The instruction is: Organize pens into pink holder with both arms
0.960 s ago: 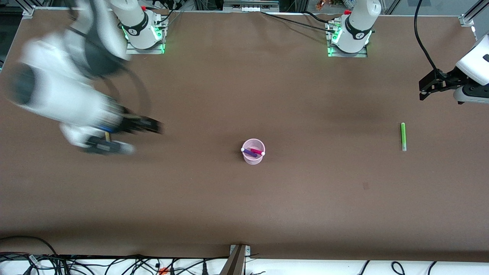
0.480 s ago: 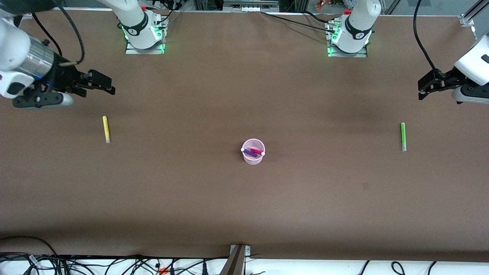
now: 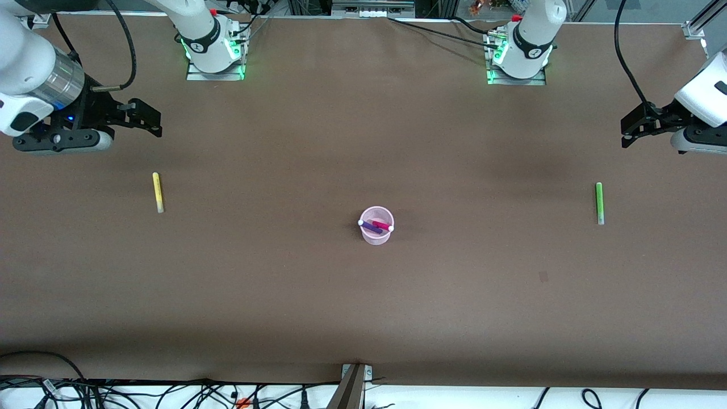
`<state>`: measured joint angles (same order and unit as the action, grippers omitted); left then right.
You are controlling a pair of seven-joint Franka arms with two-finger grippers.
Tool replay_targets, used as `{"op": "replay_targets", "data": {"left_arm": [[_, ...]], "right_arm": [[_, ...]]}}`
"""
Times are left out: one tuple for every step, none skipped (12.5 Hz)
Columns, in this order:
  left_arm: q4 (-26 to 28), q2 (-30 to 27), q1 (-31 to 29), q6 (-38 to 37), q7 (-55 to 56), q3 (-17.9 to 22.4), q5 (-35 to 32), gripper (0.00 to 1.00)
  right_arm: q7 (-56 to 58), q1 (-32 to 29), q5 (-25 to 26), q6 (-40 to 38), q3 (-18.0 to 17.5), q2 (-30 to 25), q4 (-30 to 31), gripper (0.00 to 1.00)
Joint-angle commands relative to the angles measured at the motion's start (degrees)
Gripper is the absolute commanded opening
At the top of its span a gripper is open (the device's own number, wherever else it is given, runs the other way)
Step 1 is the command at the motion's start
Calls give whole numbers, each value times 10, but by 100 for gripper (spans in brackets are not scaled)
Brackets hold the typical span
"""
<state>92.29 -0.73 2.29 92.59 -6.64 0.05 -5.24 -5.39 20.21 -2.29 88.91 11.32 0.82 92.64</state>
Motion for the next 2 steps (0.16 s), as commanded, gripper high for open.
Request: {"op": "replay_targets", "data": {"left_arm": [[-14,5,3,-13,2,-1,1,100],[-14,5,3,-16,1,-1,1,100]], "right_arm": [[14,-17,12,3,-11,-4,6,100],[14,-19,12,3,-12,4,-5,100]]}}
